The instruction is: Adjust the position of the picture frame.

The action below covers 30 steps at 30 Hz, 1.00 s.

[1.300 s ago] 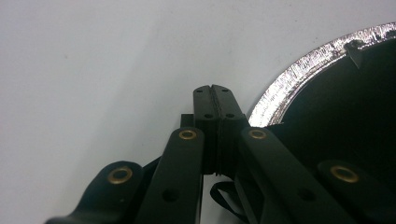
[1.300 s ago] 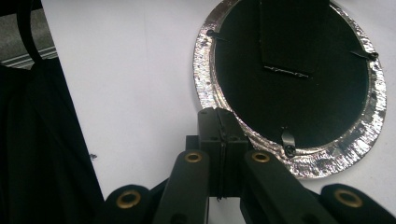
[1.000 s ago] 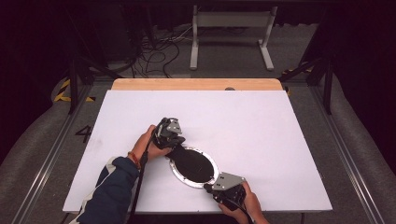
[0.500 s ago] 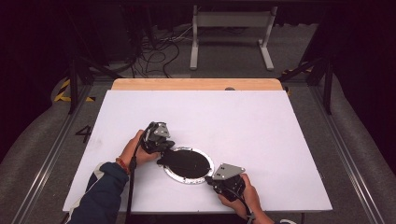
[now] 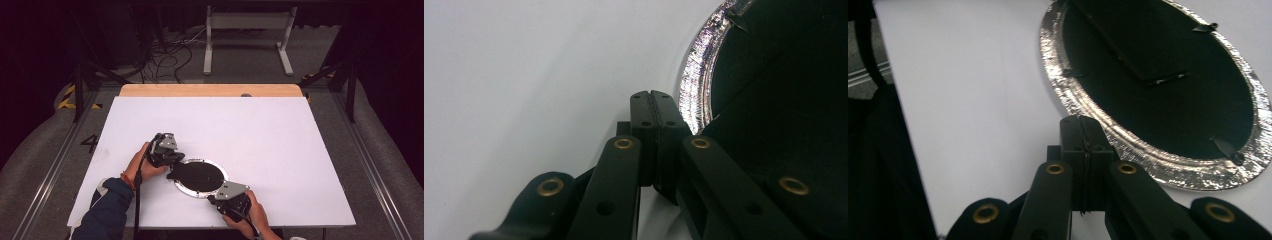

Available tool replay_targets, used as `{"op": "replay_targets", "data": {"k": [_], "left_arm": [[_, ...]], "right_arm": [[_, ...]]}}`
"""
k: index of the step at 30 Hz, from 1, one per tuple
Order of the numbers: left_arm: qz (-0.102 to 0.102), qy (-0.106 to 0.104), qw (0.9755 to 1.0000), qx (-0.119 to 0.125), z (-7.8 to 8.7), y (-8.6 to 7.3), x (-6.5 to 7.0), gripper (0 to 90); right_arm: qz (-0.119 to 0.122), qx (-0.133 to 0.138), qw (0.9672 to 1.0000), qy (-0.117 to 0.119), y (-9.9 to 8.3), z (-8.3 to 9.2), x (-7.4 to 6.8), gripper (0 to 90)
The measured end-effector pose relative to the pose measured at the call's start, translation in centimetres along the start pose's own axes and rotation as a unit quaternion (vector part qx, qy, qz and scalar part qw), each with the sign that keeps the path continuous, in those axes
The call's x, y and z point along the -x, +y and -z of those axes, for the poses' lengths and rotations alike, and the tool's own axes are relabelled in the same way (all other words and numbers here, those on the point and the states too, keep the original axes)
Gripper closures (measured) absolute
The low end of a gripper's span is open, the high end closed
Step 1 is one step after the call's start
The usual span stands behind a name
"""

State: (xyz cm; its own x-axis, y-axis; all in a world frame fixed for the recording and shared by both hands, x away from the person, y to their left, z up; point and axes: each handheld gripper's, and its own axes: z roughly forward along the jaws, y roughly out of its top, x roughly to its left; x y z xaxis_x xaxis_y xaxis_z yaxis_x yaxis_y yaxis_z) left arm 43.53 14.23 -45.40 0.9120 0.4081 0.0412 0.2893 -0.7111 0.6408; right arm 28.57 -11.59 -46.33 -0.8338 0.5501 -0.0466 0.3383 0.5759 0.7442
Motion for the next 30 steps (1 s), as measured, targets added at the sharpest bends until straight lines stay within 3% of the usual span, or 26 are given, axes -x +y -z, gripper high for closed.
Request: {"op": "replay_targets", "data": {"k": [4,6,10,17,19,23,27,30], "left_arm": [[0.011,-0.006,0.9999,0.006,0.1,-0.3,0.0,89.9],[0.006,-0.003,1.0,0.005,0.1,-0.4,0.1,90.0],[0.0,0.005,1.0,0.001,0.4,-0.6,0.5,90.0],[0.013,-0.001,0.9999,0.004,1.2,-1.5,0.6,90.0],[0.026,-0.002,0.9996,0.009,1.4,-1.9,0.6,90.0],[0.027,-0.005,0.9996,0.011,1.8,-2.5,0.9,90.0],[0.034,-0.014,0.9991,0.018,2.2,-3.2,1.4,90.0],[0.033,-0.017,0.999,0.023,2.4,-3.6,1.8,90.0]], "right_arm": [[0.006,0.003,0.9999,-0.011,0.1,-0.2,0.0,90.0],[0.014,0.001,0.9996,-0.023,0.1,-0.3,0.0,90.0],[0.006,0.003,0.9995,-0.031,0.1,-0.3,0.7,90.0],[-0.015,0.003,0.9991,-0.04,0.2,-0.4,2.0,90.0],[-0.017,0.001,0.999,-0.042,0.2,-0.5,2.4,90.0],[-0.015,-0.001,0.9984,-0.055,0.3,-0.6,3.0,90.0],[-0.035,0.004,0.9977,-0.059,0.1,-0.5,4.0,90.0],[-0.027,0.002,0.9975,-0.065,0.1,-0.5,3.8,90.0]]}}
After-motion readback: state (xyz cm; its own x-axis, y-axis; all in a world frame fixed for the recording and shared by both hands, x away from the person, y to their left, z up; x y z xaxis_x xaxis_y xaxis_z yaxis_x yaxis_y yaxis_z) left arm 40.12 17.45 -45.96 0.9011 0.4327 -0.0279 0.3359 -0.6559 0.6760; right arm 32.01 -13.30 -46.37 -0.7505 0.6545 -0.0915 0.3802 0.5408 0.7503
